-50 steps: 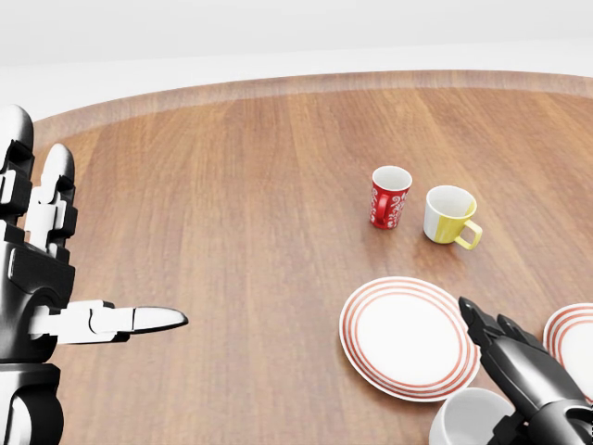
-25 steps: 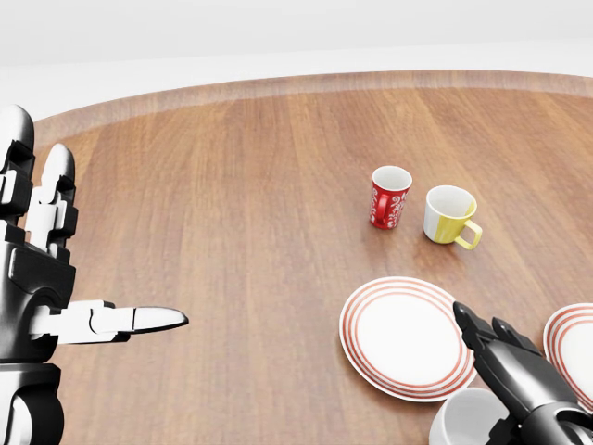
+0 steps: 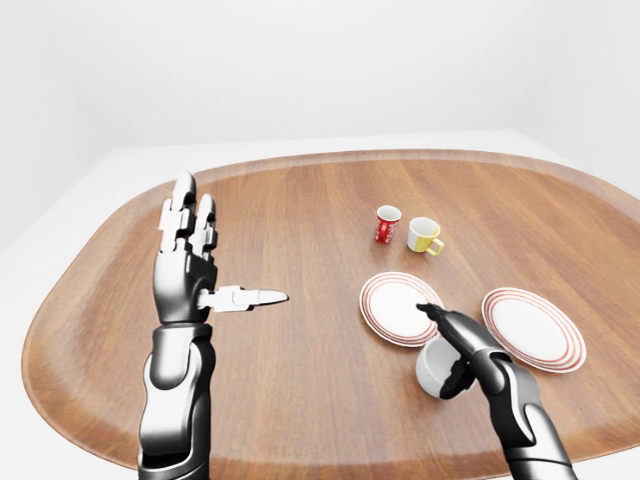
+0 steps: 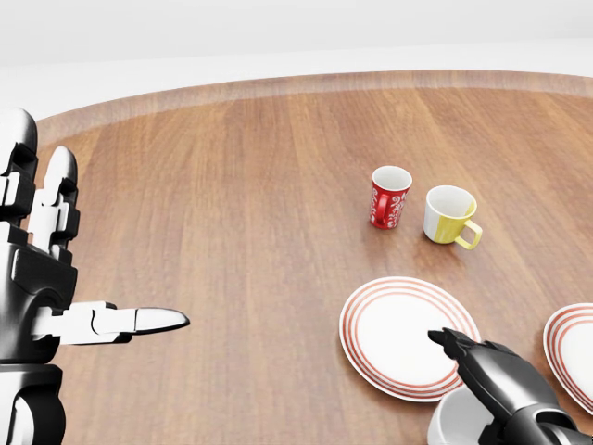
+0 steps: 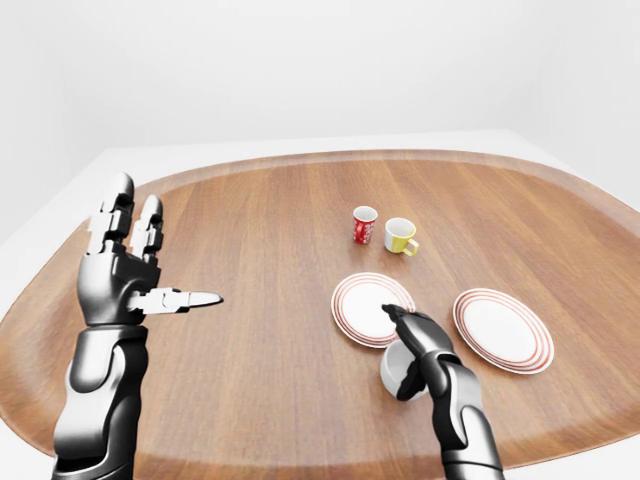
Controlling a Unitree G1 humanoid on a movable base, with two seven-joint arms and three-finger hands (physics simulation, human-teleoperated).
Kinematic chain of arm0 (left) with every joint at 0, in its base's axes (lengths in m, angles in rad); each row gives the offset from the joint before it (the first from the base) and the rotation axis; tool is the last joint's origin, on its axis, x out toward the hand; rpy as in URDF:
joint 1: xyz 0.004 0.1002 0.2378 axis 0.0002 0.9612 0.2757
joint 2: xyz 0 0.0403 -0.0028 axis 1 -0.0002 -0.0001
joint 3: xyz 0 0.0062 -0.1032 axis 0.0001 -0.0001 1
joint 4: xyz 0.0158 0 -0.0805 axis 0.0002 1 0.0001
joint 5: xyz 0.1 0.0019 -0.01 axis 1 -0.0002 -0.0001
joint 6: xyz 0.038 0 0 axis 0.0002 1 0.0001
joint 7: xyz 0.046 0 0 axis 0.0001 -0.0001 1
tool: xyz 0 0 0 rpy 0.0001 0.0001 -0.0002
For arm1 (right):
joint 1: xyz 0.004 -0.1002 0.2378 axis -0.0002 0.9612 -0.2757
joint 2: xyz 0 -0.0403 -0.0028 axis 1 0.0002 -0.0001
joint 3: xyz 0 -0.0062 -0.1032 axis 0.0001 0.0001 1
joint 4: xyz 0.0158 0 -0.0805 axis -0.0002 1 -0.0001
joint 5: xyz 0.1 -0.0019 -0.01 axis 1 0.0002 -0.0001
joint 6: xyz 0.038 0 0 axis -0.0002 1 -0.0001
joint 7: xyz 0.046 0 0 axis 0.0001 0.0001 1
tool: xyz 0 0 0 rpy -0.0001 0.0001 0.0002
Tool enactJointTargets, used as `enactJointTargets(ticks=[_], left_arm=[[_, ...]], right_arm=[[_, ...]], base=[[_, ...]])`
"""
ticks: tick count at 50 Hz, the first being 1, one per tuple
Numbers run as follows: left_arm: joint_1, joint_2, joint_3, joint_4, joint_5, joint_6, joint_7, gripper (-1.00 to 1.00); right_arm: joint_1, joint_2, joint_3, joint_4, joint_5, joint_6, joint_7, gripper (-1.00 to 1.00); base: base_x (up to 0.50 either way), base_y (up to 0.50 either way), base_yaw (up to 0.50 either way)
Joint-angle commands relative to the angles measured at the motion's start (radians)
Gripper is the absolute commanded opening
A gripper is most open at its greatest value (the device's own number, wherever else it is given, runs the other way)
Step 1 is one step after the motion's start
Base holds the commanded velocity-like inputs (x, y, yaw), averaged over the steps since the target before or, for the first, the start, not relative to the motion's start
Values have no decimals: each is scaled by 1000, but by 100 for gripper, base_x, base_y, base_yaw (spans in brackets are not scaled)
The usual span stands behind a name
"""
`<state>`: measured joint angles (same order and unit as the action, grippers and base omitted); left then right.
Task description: Put the white mug on the left plate.
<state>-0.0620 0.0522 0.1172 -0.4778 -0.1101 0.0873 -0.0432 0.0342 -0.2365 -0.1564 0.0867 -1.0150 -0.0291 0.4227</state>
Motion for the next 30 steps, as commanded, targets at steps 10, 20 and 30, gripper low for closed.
enactJointTargets(ticks=[10,20,30], left_arm=[[-1,0,-1,1,-1,0,1,97],[-3,0,-1,8,-1,0,0,97],[-3,1,0,14,0,0,-1,97]], right_arm=[[23,15,15,-13,10,-45,11,-100],[38,27,8,-73,40,-45,65,-100],[84,102,4,-471,173,64,275,-100]], base=[[0,0,0],[0,0,0],[0,0,0]])
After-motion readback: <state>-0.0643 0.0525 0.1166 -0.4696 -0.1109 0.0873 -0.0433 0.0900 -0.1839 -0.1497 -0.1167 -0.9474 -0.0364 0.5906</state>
